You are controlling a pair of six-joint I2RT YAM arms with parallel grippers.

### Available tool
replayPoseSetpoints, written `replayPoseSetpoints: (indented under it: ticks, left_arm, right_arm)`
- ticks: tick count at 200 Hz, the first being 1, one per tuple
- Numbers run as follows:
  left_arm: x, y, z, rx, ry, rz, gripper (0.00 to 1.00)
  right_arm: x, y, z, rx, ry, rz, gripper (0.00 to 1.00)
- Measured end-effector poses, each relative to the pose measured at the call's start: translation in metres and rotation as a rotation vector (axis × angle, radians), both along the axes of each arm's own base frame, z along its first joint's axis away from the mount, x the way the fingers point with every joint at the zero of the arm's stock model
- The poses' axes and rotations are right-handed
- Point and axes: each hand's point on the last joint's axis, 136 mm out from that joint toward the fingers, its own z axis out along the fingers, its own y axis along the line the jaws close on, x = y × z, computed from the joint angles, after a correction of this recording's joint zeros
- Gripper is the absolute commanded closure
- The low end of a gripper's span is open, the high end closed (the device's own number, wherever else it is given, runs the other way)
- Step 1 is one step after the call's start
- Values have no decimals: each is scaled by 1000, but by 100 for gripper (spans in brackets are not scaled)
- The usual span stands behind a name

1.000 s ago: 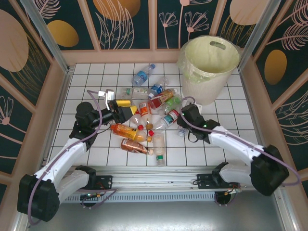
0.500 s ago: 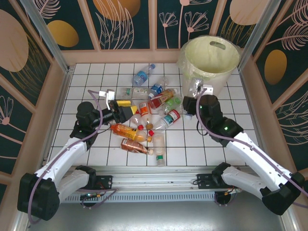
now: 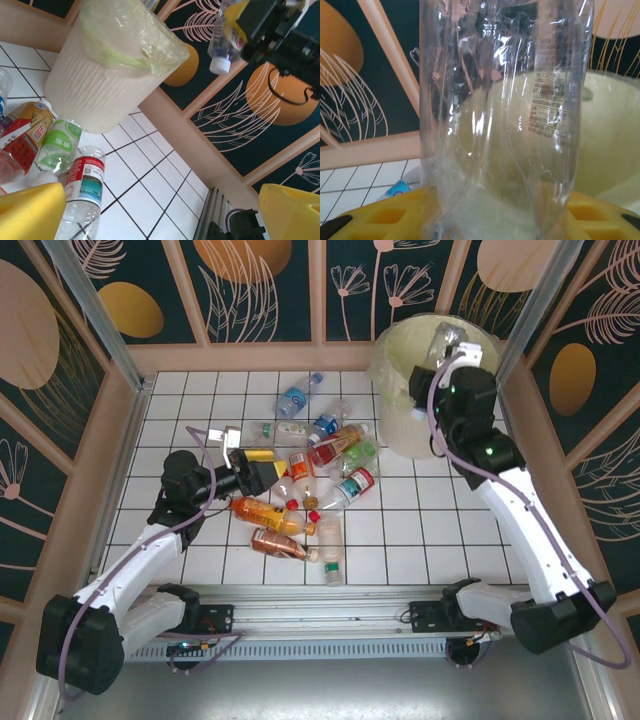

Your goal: Put the plastic bottles in the bin

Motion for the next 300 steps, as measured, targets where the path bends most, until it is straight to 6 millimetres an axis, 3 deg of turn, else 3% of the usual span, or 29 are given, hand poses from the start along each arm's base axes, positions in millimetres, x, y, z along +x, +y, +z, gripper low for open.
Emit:
replayPoseSetpoints:
  ticks: [35, 82, 118, 174, 200, 240, 300]
  left_arm:
    - [0, -1, -1, 1, 3, -4, 1]
    - [0, -1, -3, 5, 15, -4, 1]
    - [0, -1, -5, 8, 21, -3, 1]
    - [-2, -3, -5, 8, 23, -8, 1]
    - [-3, -3, -5, 10, 26, -8, 1]
    - [-2, -3, -5, 10, 27, -1, 1]
    - [-2, -4, -6, 12, 30, 1, 1]
  right_arm:
    - [39, -18, 19, 2, -12, -47, 49]
    - [84, -52, 18, 5, 20, -137, 49]
    - [117, -69, 7, 0, 74, -181, 49]
    - [159, -74, -36, -1, 226, -196, 49]
    - [170, -72, -56, -2, 301, -186, 49]
    - [169, -68, -92, 0, 424, -172, 49]
    - [165, -68, -112, 18, 495, -145, 49]
